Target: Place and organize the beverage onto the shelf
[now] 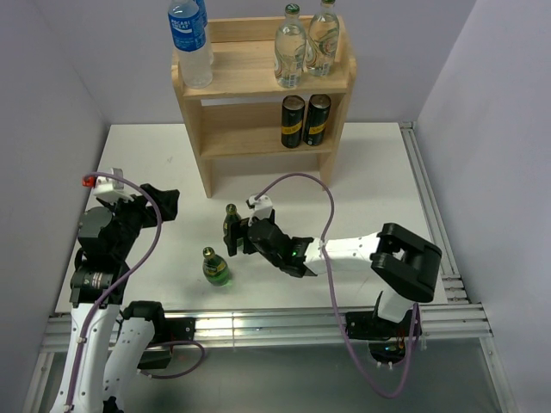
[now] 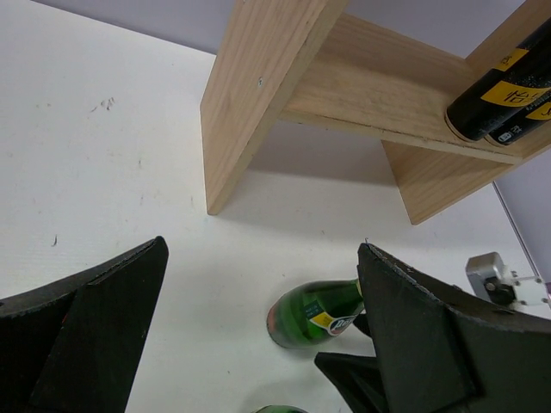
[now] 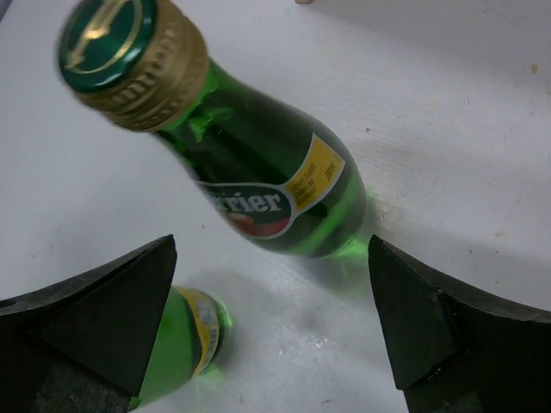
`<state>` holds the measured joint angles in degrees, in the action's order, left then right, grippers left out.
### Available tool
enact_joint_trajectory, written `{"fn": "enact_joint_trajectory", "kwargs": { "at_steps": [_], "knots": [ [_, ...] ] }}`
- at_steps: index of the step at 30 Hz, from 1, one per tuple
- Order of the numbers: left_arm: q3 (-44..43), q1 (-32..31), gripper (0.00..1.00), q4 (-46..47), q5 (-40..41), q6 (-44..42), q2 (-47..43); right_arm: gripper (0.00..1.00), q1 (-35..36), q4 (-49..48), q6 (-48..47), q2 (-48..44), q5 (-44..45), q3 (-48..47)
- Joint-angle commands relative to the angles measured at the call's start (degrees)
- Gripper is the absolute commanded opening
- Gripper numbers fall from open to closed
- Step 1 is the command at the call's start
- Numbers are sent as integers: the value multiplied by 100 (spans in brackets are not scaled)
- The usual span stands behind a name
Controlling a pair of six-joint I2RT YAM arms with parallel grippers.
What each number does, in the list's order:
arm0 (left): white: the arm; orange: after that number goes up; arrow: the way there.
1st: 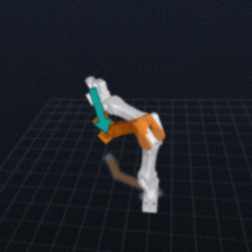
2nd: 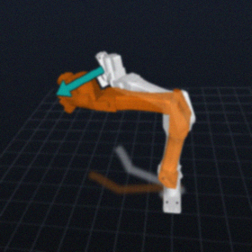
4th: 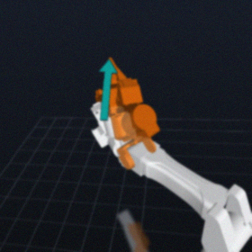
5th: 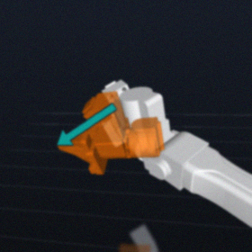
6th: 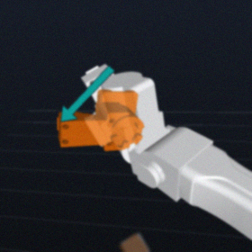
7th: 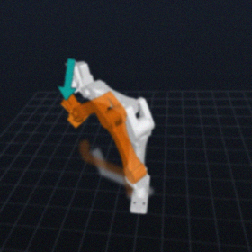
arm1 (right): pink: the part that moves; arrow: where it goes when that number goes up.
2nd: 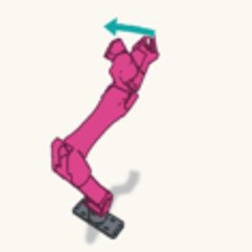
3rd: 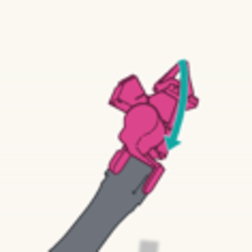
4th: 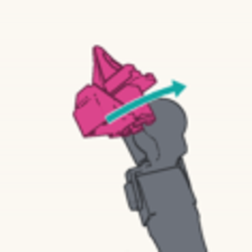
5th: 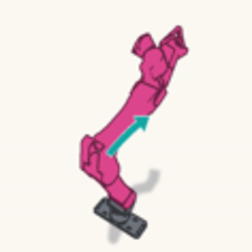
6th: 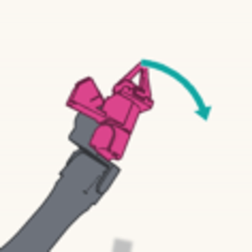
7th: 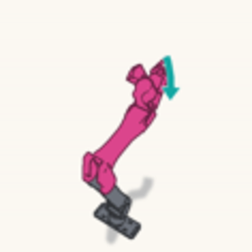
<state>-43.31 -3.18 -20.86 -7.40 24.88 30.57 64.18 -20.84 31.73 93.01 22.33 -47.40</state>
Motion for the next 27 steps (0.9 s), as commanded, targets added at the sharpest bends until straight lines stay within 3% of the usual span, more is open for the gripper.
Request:
{"fn": "enact_joint_trajectory", "kwargs": {
  "at_steps": [1, 27],
  "knots": [
    [-99, 10, 99, 188, -7, -98, -51, 99, -116, -403, -8, 286, 26, -279],
    [-90, 28, 99, 241, -165, -98, -104, 98, -284, -1677, -246, 1597, 518, -490]
  ]
}}
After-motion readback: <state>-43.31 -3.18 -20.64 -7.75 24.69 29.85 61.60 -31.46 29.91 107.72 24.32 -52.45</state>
